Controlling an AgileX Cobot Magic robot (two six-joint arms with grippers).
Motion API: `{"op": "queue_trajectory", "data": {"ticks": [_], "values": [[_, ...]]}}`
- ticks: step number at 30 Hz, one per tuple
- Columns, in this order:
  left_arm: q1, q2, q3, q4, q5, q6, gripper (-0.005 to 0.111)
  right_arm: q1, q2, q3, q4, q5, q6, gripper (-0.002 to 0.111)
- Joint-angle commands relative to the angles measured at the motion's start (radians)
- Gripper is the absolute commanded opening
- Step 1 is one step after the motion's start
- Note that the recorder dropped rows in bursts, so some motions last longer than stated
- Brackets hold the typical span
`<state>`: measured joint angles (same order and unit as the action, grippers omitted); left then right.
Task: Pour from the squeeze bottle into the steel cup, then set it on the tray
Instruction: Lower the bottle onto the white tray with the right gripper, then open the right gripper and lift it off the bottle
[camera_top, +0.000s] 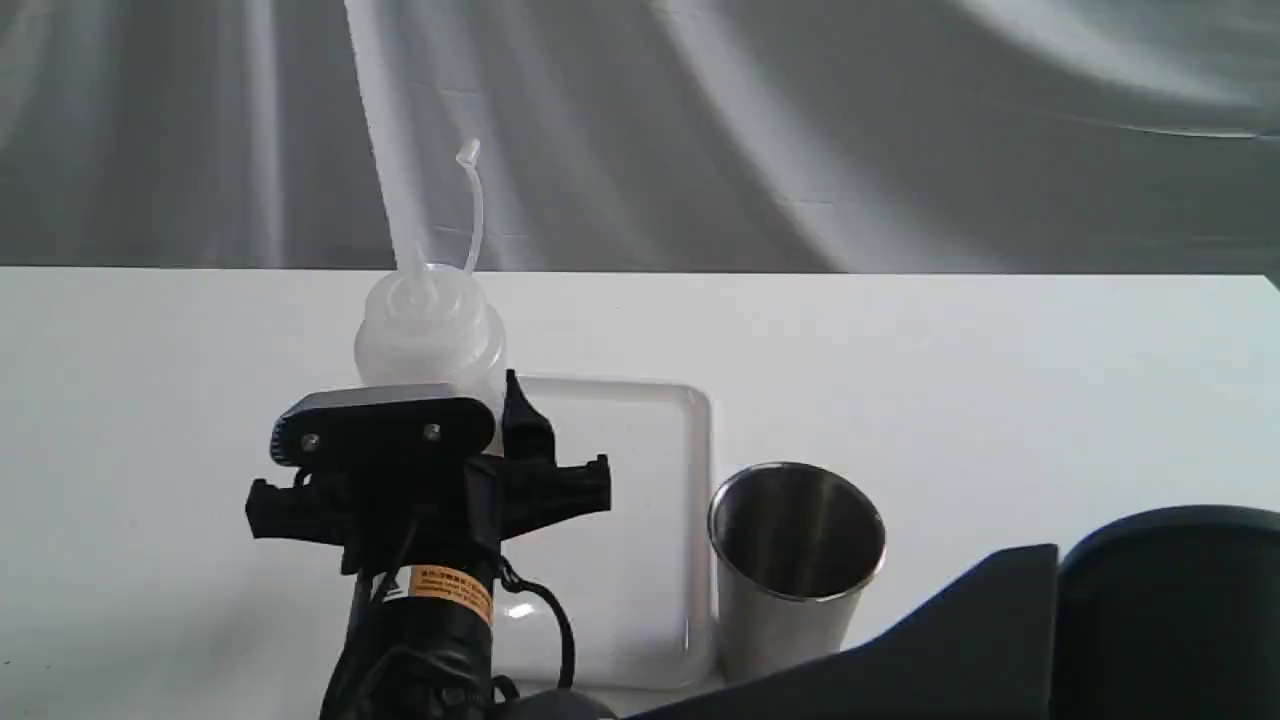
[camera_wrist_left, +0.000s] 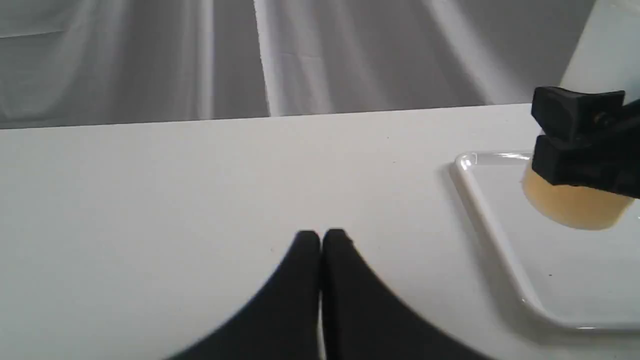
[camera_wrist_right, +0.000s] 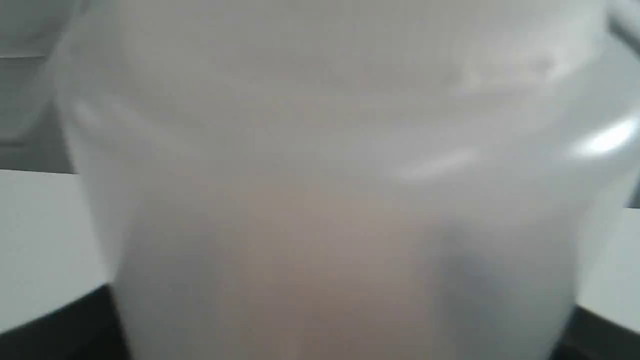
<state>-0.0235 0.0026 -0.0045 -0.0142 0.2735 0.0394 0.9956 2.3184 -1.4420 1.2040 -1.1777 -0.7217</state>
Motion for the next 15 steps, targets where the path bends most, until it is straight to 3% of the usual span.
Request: {"op": "queue_trajectory", "data": {"ticks": [1, 15], "values": [[0.002, -0.003, 0.004, -0.001, -0.008, -0.004, 0.0, -0.019, 0.007, -0.039, -0.025, -0.043, -0.013, 0.0], [0.002, -0.003, 0.004, -0.001, -0.008, -0.006, 0.0, -0.056, 0.062, -0.096, 0.026, -0.043, -0.033, 0.0]]}}
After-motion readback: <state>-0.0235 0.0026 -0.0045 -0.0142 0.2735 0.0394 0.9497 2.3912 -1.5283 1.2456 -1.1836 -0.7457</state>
